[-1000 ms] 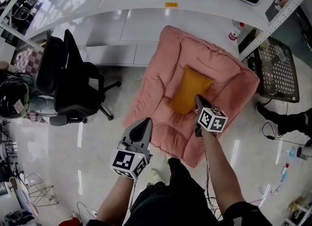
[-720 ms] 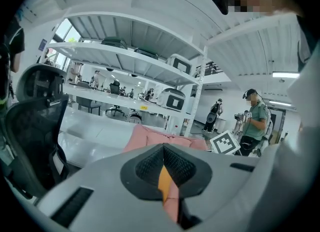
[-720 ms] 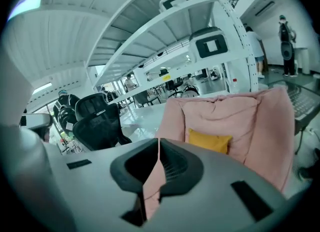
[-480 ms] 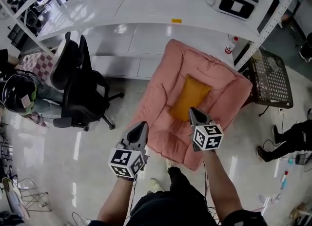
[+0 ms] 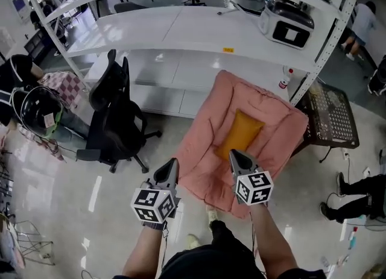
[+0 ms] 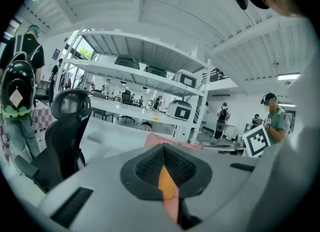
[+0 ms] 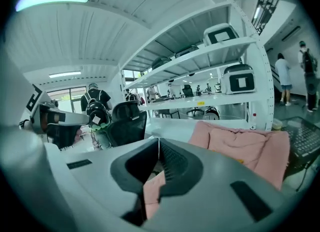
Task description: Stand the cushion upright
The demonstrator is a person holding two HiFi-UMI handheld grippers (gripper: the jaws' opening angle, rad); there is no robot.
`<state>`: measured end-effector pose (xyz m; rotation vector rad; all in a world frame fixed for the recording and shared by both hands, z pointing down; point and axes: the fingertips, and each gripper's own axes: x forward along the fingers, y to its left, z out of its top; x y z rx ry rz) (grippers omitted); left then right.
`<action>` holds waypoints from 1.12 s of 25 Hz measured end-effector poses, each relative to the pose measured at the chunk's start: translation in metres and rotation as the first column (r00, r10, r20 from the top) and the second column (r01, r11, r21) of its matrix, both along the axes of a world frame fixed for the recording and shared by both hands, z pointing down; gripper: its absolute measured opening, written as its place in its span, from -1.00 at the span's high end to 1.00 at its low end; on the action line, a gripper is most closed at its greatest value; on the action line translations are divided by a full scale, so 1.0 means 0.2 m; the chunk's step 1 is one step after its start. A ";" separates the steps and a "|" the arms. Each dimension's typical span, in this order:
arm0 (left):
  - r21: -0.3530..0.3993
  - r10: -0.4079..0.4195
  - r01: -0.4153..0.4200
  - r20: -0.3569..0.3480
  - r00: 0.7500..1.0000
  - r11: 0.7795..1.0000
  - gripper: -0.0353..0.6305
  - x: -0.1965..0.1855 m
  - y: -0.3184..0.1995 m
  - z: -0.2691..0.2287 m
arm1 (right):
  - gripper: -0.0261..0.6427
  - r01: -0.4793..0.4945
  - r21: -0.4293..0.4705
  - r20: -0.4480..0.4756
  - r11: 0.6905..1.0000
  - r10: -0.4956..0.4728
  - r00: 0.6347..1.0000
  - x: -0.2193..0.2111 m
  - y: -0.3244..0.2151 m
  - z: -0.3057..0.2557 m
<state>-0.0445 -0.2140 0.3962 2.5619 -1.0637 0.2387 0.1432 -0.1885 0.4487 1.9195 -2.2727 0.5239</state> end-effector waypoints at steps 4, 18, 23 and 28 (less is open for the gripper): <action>0.033 -0.038 0.038 -0.009 0.999 0.999 0.88 -0.14 0.05 -0.11 | 0.90 0.035 0.050 -0.034 0.998 -0.033 0.999 -0.13 0.05 -0.15; 0.144 -0.143 0.149 -0.046 0.989 0.978 0.88 -0.54 0.17 -0.48 | 0.91 0.132 0.193 -0.085 0.972 -0.117 0.989 -0.43 0.15 -0.56; 0.171 -0.152 0.161 -0.063 0.986 0.972 0.88 -0.61 0.24 -0.57 | 0.91 0.146 0.221 -0.104 0.964 -0.125 0.987 -0.49 0.21 -0.65; 0.184 -0.160 0.171 -0.074 0.984 0.968 0.88 -0.67 0.27 -0.61 | 0.91 0.155 0.237 -0.111 0.959 -0.132 0.985 -0.54 0.22 -0.70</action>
